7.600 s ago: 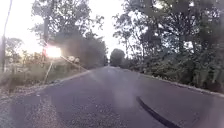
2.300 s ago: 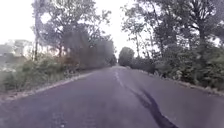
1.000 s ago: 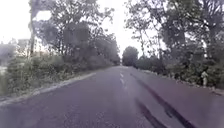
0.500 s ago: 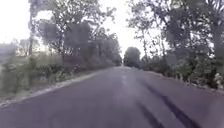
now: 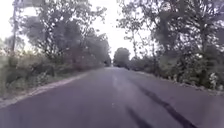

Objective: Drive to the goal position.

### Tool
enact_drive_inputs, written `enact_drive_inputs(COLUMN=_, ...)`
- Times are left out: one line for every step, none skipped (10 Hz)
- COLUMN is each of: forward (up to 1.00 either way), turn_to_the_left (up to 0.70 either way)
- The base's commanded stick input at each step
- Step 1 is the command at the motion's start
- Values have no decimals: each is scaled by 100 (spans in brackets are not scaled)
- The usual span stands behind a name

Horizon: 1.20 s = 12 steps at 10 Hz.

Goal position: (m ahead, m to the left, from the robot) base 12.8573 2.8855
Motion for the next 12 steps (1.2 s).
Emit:
enact_drive_inputs(forward=100, turn_to_the_left=0)
enact_drive_inputs(forward=100, turn_to_the_left=0)
enact_drive_inputs(forward=100, turn_to_the_left=0)
enact_drive_inputs(forward=100, turn_to_the_left=0)
enact_drive_inputs(forward=100, turn_to_the_left=0)
enact_drive_inputs(forward=100, turn_to_the_left=0)
enact_drive_inputs(forward=100, turn_to_the_left=0)
enact_drive_inputs(forward=100, turn_to_the_left=0)
enact_drive_inputs(forward=100, turn_to_the_left=0)
enact_drive_inputs(forward=100, turn_to_the_left=0)
enact_drive_inputs(forward=100, turn_to_the_left=0)
enact_drive_inputs(forward=100, turn_to_the_left=0)
